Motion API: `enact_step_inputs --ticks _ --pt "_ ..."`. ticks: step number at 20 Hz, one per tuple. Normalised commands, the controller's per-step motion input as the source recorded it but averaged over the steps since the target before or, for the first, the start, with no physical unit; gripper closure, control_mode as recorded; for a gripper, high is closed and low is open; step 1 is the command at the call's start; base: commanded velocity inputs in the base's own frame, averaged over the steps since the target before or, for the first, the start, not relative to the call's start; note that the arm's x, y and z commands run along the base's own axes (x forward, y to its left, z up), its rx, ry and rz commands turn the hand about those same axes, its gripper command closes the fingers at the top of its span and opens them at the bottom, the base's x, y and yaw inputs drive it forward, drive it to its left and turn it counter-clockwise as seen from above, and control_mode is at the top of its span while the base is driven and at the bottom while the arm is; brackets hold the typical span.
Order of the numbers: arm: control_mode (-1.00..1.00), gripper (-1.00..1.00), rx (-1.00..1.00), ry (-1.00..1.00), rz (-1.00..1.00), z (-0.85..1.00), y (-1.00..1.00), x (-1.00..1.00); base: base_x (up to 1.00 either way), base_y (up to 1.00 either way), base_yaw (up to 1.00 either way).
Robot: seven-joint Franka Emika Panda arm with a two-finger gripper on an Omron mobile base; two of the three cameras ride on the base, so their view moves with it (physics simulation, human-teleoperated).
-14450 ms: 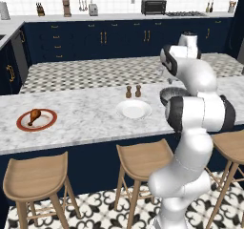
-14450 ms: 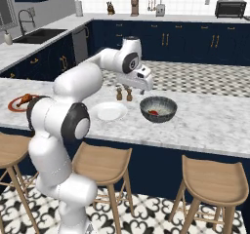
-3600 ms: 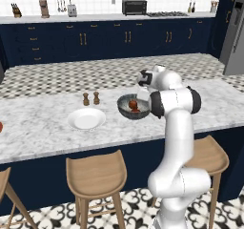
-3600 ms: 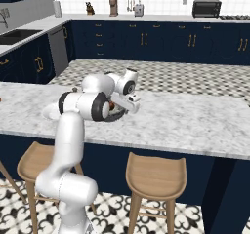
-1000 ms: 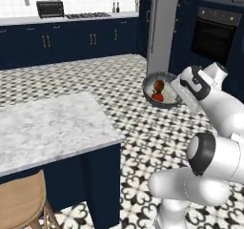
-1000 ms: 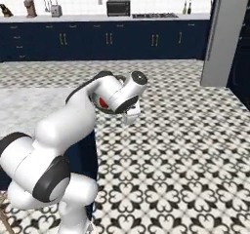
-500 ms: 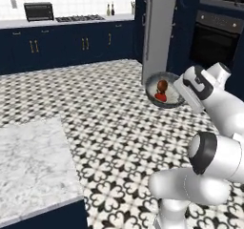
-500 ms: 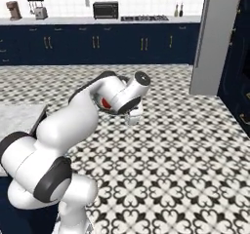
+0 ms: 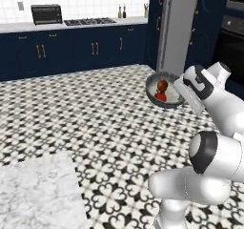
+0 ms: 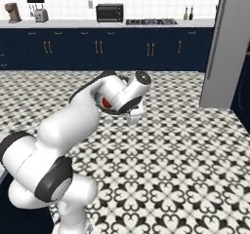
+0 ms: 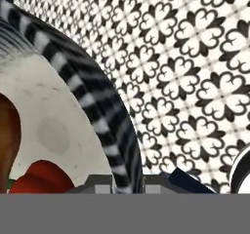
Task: Pick the chicken drumstick and bell pepper from their plates and place them in the bowl. Then put the bowl in the fridge.
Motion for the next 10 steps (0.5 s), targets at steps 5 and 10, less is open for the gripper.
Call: enact_step_inputs --ticks 5,10 --pt "1.0 1.0 0.0 0.0 0.0 0.0 0.0 0.0 1.0 -0.7 0.01" --pt "1.0 1.0 0.0 0.0 0.0 0.0 0.0 0.0 1.0 -0.24 0.0"
